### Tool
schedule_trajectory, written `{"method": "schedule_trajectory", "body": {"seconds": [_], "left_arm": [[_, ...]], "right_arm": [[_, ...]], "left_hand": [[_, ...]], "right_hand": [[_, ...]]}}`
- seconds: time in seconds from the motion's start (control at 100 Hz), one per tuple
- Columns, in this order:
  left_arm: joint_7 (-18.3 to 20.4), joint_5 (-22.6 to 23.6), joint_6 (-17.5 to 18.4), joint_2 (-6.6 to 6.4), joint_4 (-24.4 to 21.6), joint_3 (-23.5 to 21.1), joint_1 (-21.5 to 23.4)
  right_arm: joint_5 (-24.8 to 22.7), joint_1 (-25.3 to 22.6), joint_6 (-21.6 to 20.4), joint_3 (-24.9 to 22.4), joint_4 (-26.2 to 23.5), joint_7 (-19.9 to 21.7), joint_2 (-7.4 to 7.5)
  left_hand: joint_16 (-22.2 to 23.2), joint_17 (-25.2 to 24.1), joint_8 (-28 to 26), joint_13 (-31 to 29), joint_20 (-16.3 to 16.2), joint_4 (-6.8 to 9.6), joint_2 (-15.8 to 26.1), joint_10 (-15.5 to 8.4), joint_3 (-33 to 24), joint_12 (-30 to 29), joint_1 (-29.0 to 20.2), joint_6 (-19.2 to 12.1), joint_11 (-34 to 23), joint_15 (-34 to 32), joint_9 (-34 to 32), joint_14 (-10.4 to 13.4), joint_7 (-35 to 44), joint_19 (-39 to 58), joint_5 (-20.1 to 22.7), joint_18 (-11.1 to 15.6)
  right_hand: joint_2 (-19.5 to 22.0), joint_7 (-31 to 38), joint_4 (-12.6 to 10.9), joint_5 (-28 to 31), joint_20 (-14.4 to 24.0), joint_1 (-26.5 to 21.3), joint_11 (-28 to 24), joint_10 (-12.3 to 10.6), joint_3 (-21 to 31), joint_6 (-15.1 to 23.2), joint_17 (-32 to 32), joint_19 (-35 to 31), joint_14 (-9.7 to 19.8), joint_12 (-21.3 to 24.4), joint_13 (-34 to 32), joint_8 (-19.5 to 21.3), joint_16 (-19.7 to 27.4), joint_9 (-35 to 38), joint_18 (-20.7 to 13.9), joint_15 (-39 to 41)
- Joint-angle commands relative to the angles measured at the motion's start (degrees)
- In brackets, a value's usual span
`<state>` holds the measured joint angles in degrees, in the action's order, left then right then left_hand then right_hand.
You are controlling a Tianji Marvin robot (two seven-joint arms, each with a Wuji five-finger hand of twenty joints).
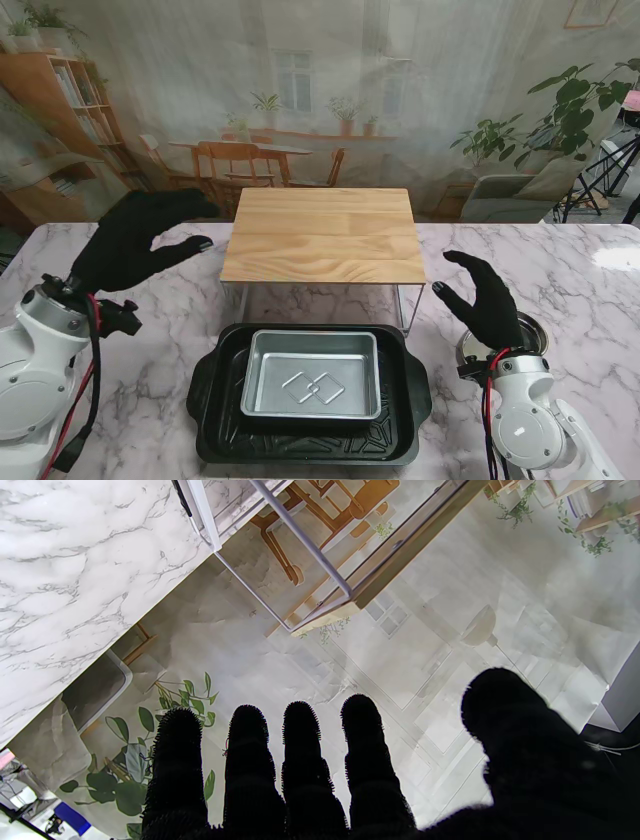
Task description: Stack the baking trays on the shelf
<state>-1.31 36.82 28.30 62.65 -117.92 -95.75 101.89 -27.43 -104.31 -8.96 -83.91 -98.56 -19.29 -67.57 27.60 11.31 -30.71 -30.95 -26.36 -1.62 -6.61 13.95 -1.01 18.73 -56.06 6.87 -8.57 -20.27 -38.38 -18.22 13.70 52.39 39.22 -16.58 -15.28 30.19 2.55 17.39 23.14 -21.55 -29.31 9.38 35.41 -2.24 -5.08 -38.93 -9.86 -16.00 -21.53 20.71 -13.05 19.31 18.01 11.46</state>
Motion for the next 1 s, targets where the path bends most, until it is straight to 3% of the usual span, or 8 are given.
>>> {"method": "schedule_trajectory", "body": {"seconds": [0.0,0.3,0.46,0.53,0.84,0.99], "left_arm": [[-0.1,0.1,-1.0,0.51,2.4,-1.1,0.7],[-10.0,-0.7,-5.8,2.52,12.7,-1.5,-1.1],[-9.7,-4.6,-9.7,2.76,19.5,1.6,-5.1],[-9.6,-7.1,-12.0,3.03,21.2,3.2,-6.3],[-11.1,-6.8,-16.3,3.25,28.0,7.8,-9.9],[-8.6,-7.4,-17.4,2.83,29.6,9.1,-11.5]], "right_arm": [[0.0,-0.3,0.1,0.0,0.0,0.0,-0.17],[-0.2,-0.2,0.5,0.2,0.0,0.1,-0.12],[-0.5,0.0,0.7,0.4,0.2,0.1,-0.08],[-0.7,0.1,0.9,0.5,0.3,0.1,-0.06],[-2.6,0.9,0.9,0.8,1.7,-0.3,0.14],[-5.4,1.3,1.5,0.8,2.6,0.0,0.58]], "left_hand": [[-0.3,-1.1,-0.7,1.3,0.6,1.41,2.6,-0.6,1.5,0.0,-1.4,-1.1,1.4,1.6,2.2,0.7,0.3,-1.5,-1.3,-1.3],[0.1,-3.0,-1.6,2.1,0.9,1.47,3.0,-0.7,1.4,0.9,-2.0,0.2,0.5,1.7,0.9,0.6,0.8,-2.5,-1.0,-1.4],[0.3,-4.4,-1.7,2.7,1.1,1.64,3.2,-2.6,1.0,1.9,-3.4,1.0,-0.9,1.8,-1.0,0.8,0.9,-3.3,-0.7,-1.4],[0.4,-5.8,-1.6,4.1,1.1,1.66,3.3,-2.1,1.0,2.1,-4.1,1.6,-1.3,2.2,-1.0,0.6,1.0,-3.8,-0.5,-1.0],[1.0,-5.7,-1.4,3.1,0.4,1.79,4.0,-1.7,1.3,2.8,-4.0,1.9,-2.6,1.3,-1.5,0.1,1.4,-3.7,0.0,-1.9],[1.1,-6.3,-1.0,3.9,0.3,1.85,4.5,-1.3,1.4,2.8,-3.8,2.1,-2.6,1.5,-0.5,0.2,0.9,-4.0,-0.6,-1.5]], "right_hand": [[0.8,0.4,1.2,0.5,0.9,1.3,-1.2,-0.2,-0.3,1.3,0.6,0.8,0.9,-0.5,0.1,0.0,-0.1,0.6,0.1,-1.8],[0.6,0.4,1.2,0.6,0.9,1.3,-1.1,-0.2,-0.3,1.3,0.6,0.8,0.8,-0.5,0.1,0.0,-0.1,0.5,0.1,-1.9],[0.2,0.4,1.2,0.6,0.9,1.4,-1.1,-0.3,-0.4,1.4,0.6,0.7,0.8,-0.5,0.0,0.0,-0.1,0.6,0.1,-1.8],[-0.1,0.4,1.2,0.6,0.9,1.4,-1.2,-0.3,-0.2,1.4,0.5,0.7,0.9,-0.5,-0.1,0.0,-0.1,0.6,0.1,-1.8],[-5.8,1.3,1.2,0.6,1.0,2.0,-1.7,-0.8,3.0,1.7,0.0,-0.2,1.1,-0.7,-0.5,0.4,-0.2,0.6,-0.2,-1.2],[-9.2,1.9,1.5,0.6,0.9,2.7,-1.9,-1.0,5.1,1.9,0.2,-0.7,1.2,-0.8,-0.5,0.6,-0.1,0.2,-0.2,-0.9]]}}
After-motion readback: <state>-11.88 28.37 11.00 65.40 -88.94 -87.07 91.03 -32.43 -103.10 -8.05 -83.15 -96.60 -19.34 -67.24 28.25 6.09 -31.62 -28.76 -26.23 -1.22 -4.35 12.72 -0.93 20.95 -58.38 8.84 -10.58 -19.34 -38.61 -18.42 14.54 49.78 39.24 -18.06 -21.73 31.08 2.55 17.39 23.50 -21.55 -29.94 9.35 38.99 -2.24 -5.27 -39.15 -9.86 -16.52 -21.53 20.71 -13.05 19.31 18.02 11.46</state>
